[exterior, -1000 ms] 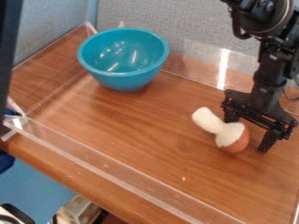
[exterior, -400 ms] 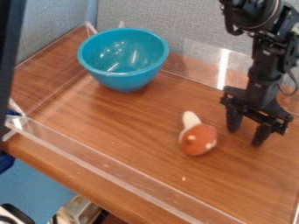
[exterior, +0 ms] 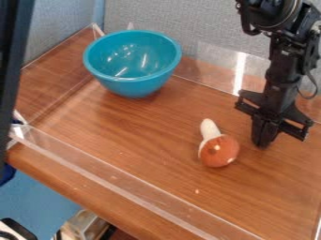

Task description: Remove the mushroom from inside the blue bowl and put it on the table

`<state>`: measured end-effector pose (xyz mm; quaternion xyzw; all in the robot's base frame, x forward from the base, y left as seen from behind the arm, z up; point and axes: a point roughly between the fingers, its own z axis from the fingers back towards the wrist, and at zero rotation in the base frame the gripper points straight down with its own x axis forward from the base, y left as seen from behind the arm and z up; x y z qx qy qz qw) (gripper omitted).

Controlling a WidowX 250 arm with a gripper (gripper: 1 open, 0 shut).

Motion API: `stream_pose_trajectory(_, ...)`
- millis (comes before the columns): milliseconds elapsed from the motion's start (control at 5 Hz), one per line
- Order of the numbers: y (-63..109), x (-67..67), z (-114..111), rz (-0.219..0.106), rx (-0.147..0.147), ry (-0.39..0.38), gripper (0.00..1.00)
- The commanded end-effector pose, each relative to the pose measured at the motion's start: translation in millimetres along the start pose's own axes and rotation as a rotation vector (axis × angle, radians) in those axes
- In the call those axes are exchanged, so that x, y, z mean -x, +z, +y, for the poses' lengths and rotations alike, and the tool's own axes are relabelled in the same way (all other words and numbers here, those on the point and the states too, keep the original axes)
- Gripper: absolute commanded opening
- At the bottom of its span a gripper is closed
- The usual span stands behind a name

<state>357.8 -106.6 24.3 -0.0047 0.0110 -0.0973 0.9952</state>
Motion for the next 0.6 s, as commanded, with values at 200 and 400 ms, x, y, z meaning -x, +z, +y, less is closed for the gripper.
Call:
stream_pose_trajectory(200, 8.3, -25.4, -7.2, -0.033, 0.023, -0.026, 0.00)
stream_pose_trajectory(400, 6.8, -33.3, -11.8, -0.026, 0.031, -0.084, 0.00)
